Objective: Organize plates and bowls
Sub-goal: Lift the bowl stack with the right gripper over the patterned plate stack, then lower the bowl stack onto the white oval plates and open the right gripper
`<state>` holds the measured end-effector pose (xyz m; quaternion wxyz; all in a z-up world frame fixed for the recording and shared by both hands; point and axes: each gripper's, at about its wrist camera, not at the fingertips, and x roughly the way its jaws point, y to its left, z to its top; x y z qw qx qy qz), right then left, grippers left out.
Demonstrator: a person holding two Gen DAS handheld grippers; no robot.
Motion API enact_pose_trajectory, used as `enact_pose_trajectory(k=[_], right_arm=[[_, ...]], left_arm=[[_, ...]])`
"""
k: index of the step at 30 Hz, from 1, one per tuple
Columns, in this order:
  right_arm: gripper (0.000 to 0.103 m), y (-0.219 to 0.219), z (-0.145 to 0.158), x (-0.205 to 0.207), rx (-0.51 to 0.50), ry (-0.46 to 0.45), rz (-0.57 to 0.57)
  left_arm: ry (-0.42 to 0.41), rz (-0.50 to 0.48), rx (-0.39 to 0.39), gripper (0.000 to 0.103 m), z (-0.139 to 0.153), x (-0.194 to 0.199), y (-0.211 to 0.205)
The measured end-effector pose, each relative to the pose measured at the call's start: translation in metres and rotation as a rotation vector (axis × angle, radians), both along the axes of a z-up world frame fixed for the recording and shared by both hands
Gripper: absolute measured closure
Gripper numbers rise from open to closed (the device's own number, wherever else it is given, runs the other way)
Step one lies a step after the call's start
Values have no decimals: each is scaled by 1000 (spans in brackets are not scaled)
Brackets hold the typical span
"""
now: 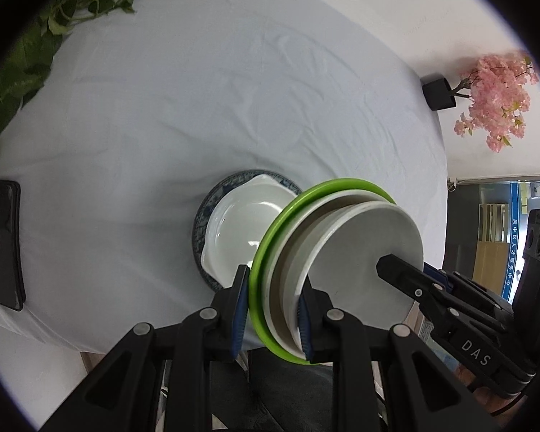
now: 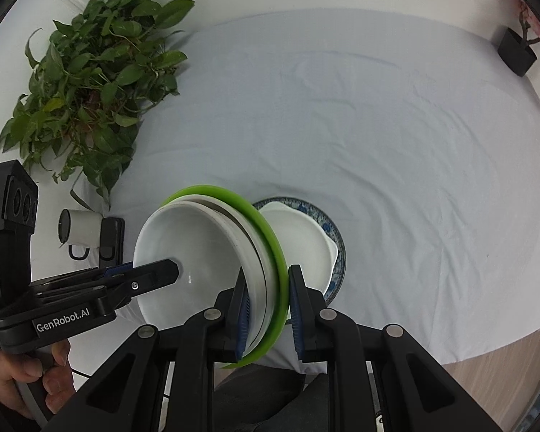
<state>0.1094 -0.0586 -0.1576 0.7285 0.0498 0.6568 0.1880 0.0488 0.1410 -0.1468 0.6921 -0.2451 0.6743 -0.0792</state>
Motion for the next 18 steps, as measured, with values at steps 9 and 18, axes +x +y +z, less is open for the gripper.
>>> enact_pose_trajectory(k=[9,18], right_arm=[[86,11,-58,-11,-9,73,-46],[86,4,-100,-2,-50,108,-65]], left_arm=[[47,-45,-14,80,-44,1,6],[69,-55,-52,81,-76,12,-1]])
